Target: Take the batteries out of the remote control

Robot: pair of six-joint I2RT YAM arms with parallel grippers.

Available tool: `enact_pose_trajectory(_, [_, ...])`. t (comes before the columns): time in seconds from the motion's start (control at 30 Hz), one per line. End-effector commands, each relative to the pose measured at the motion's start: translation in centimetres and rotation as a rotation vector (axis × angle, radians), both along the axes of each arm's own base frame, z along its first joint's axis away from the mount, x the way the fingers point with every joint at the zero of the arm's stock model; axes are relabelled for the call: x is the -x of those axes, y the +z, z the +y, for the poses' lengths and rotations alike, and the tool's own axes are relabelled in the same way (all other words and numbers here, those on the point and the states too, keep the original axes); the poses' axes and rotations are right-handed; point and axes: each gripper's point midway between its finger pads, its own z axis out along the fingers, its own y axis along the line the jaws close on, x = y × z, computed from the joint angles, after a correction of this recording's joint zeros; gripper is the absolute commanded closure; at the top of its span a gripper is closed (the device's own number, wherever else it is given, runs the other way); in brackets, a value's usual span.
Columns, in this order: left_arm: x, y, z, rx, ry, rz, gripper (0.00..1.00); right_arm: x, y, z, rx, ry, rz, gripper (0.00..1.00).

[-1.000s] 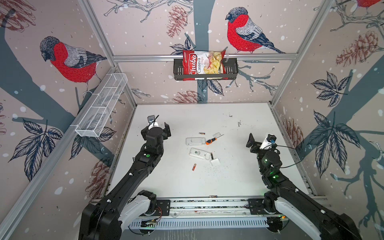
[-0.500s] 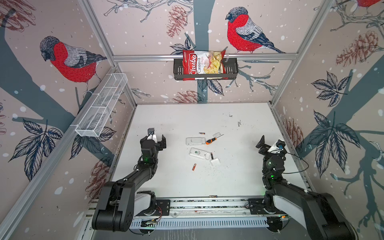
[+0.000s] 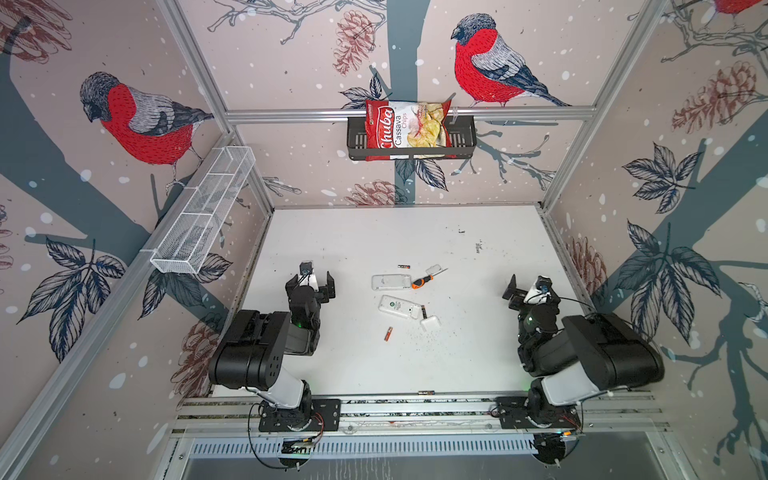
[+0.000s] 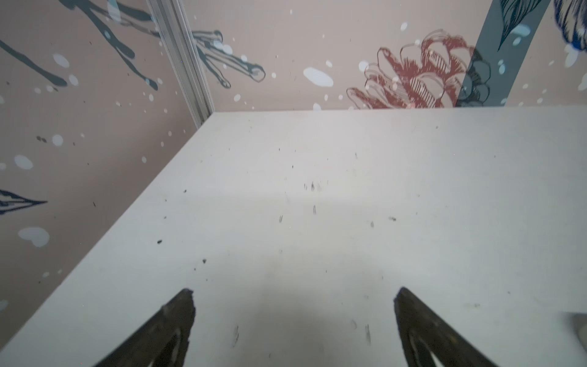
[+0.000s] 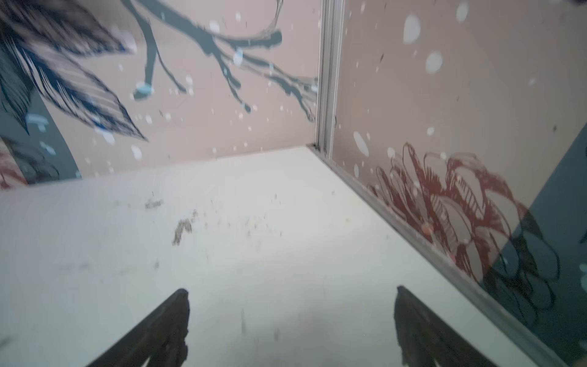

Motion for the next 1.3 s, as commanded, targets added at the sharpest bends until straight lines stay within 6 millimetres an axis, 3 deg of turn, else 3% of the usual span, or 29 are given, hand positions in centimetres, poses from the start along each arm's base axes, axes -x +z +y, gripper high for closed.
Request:
enact_pose_trajectory(0.0, [-0.7,2.5,0.4,0.022,0.014,-0.102,0.03,-2.1,0.2,1.0,0.001,0.069,0.022,0.01])
enact_pose_trajectory(0.13, [-0.6,2.7,0.4,0.021,0.014,-0.111,0.03,-4.7,-1.1,-0.3,-0.083,0.079,0.119,0.01])
enact_pose_trajectory(0.73, [-0.4,2.8,0.4,0.019,0.009,-0.12,0.03,-4.5,-1.0,-0.3,-0.081,0.076,0.115,0.0])
enact_pose_trajectory(0.8, [0.4,3.2,-1.0,0.007,-0.073,-0.152,0.03,-3.9,-0.6,0.3,-0.059,0.097,0.09,0.0])
enact_pose_trajectory(0.87, [2.8,4.5,-1.7,-0.004,-0.129,-0.243,0.03,-1.6,0.5,0.7,-0.031,0.094,0.007,0.01])
enact_pose_trajectory(0.93, [4.8,5.3,-0.8,0.009,-0.078,-0.313,0.02,1.0,2.0,0.0,-0.054,0.082,-0.103,0.01])
enact_pose_trajectory(0.97, [4.3,5.0,-0.1,0.014,-0.037,-0.301,0.03,1.6,2.2,-0.6,-0.075,0.059,-0.127,0.0])
enact_pose_trajectory(1.03, [2.6,4.0,0.2,0.021,-0.009,-0.228,0.03,0.9,1.7,-1.2,-0.09,0.033,-0.102,0.0])
enact_pose_trajectory(1.13, [-0.8,2.5,-0.4,0.008,-0.037,-0.096,0.03,-2.8,-0.5,-1.0,-0.092,0.025,0.062,0.01])
enact_pose_trajectory(1.17, [-0.5,2.7,-0.1,0.018,-0.021,-0.104,0.03,-4.3,-1.0,-1.1,-0.087,0.014,0.103,0.01])
enact_pose_trajectory(1.27, [-0.6,2.7,0.2,0.022,-0.003,-0.109,0.03,-3.1,-0.4,-1.0,-0.088,0.029,0.055,0.0])
